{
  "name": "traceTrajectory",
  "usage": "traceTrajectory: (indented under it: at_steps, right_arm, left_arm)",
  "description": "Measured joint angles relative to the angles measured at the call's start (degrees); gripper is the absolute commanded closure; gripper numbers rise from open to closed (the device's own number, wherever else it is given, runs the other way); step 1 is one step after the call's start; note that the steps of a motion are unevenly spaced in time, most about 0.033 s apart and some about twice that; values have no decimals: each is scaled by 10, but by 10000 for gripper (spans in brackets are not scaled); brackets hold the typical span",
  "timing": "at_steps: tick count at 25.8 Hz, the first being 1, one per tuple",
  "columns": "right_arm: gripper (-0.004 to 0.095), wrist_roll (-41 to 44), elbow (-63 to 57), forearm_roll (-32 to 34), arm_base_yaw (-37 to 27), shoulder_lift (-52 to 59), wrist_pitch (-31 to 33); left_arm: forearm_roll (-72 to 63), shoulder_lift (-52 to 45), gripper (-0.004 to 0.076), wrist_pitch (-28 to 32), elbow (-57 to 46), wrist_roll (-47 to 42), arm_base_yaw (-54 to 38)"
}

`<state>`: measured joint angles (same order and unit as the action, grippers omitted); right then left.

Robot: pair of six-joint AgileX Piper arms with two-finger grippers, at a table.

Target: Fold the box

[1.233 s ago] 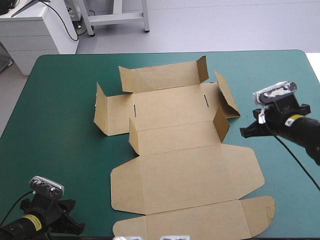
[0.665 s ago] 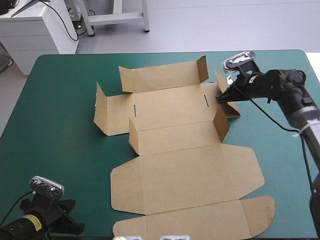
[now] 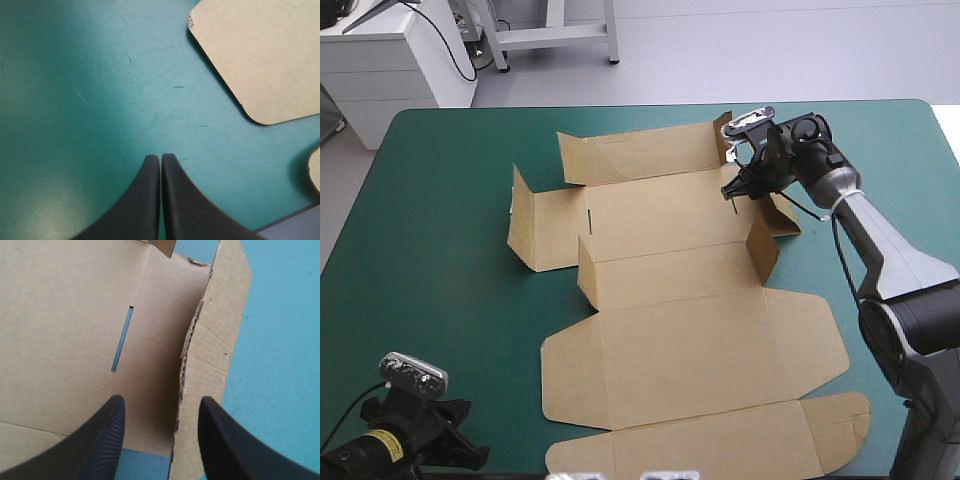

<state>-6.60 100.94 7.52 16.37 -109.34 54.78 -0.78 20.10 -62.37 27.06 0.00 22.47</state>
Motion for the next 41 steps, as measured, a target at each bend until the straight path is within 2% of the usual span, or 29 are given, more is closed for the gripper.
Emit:
traceTrajectory:
  at_steps: [13,19,21,24,29,41]
  right_arm:
    - [450,48,62,76,0,-86,31]
    - [452,51,69,91,0,-97,51]
    - [496,52,69,94,0,-101,45]
    - [713,52,72,94,0,-102,31]
    - [907,52,80,96,0,-107,33]
    - [929,39,86,124,0,-108,38]
  left_arm:
    - [0,0,731,0,0,0,0]
    - [0,0,731,0,0,0,0]
    - [0,0,731,0,0,0,0]
    - [0,0,731,0,0,0,0]
    - [0,0,731,0,0,0,0]
    - [0,0,731,0,0,0,0]
